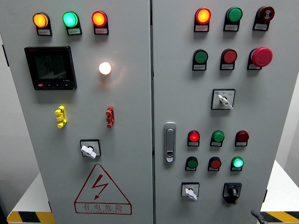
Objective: Trip black knob to open circuit
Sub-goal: 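Release the black knob and lower the right hand away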
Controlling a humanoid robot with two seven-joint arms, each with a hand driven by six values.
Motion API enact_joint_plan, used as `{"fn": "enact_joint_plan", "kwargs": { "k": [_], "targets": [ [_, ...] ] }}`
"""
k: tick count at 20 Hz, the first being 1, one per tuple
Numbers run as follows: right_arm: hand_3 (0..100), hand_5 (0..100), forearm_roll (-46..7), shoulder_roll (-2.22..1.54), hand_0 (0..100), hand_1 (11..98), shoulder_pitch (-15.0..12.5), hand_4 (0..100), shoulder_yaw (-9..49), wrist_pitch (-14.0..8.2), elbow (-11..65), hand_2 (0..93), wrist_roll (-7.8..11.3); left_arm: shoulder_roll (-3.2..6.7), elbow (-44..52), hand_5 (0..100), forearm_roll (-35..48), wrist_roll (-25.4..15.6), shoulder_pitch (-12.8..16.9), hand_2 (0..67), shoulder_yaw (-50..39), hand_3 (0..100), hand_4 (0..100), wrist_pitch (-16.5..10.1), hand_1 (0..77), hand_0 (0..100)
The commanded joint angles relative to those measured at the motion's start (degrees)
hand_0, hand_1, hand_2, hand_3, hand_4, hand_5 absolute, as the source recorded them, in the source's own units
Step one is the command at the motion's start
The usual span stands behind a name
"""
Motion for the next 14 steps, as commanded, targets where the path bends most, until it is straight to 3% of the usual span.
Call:
{"fn": "enact_joint_plan", "kwargs": {
  "k": [1, 5, 10, 14],
  "targets": [
    [48, 70, -0.03, 0.09, 84, 50.4, -1.92, 42, -0.30, 0.28, 1.73, 7.7, 0.04, 0.00, 0.00, 2, 0.00, 0.09, 0.00, 12.8, 0.00, 21, 7, 0.00, 3.3, 0],
    [31, 48, -0.56, 0.44, 84, 51.5, -3.86, 23, -0.74, 0.45, 2.52, 9.4, 0.04, 0.00, 0.00, 2, 0.00, 0.01, 0.00, 12.8, 0.00, 21, 7, 0.00, 3.3, 0],
    [24, 36, -2.67, 0.71, 85, 51.5, -4.48, 16, -1.09, 0.45, 2.70, 10.6, 0.12, 0.00, 0.00, 2, 0.00, 0.01, 0.00, 12.8, 0.00, 21, 7, 0.00, 3.2, 0],
    [22, 32, -3.72, 0.71, 86, 51.2, -4.48, 14, -1.09, 0.28, 2.70, 10.9, 0.12, 0.00, 0.00, 2, 0.00, 0.01, 0.00, 12.8, 0.00, 21, 7, 0.00, 3.2, 0]
  ]
}}
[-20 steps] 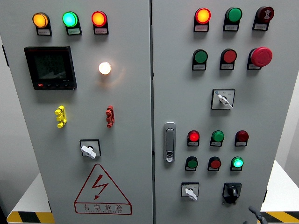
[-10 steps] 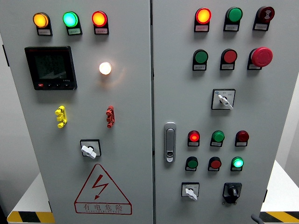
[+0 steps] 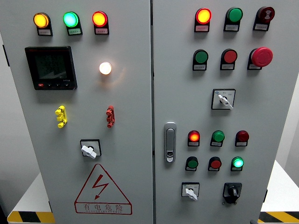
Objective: Trip black knob to open circuit
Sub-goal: 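Release the black knob and lower the right hand away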
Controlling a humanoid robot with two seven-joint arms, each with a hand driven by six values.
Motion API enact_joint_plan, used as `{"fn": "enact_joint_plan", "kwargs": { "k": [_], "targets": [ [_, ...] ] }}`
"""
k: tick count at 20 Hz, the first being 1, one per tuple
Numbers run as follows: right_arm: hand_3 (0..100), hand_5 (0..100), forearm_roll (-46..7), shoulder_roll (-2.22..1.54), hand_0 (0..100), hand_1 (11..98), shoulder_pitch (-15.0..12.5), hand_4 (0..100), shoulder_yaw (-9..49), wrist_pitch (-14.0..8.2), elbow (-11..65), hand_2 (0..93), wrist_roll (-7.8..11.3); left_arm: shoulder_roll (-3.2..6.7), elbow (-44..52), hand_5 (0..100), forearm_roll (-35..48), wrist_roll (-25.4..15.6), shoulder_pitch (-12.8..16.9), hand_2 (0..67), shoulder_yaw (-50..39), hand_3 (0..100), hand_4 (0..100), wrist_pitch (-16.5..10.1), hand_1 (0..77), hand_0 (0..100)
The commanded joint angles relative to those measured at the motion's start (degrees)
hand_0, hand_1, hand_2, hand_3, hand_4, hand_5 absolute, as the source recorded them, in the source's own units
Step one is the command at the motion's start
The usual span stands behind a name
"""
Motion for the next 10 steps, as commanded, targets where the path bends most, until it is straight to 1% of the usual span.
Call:
{"fn": "enact_joint_plan", "kwargs": {
  "k": [1, 2, 10],
  "targets": [
    [21, 31, -0.54, 0.01, 86, 51.1, -0.01, 14, 0.09, -0.16, 0.00, 11.0, 0.09, 0.00, 0.00, 2, 0.00, -0.02, 0.00, 12.8, 0.00, 21, 7, 0.00, 3.2, 0],
    [21, 31, -0.54, -0.08, 87, 50.9, -0.01, 14, 0.09, -0.16, 0.00, 11.0, 0.18, 0.00, 0.00, 2, 0.00, -0.02, 0.00, 12.8, 0.00, 21, 7, 0.00, 3.2, 0],
    [20, 28, -0.81, -0.08, 87, 50.4, -0.28, 14, 0.26, -0.16, 0.00, 11.1, 0.27, 0.00, 0.00, 2, 0.00, -0.02, 0.00, 12.8, 0.00, 21, 7, 0.00, 3.2, 0]
  ]
}}
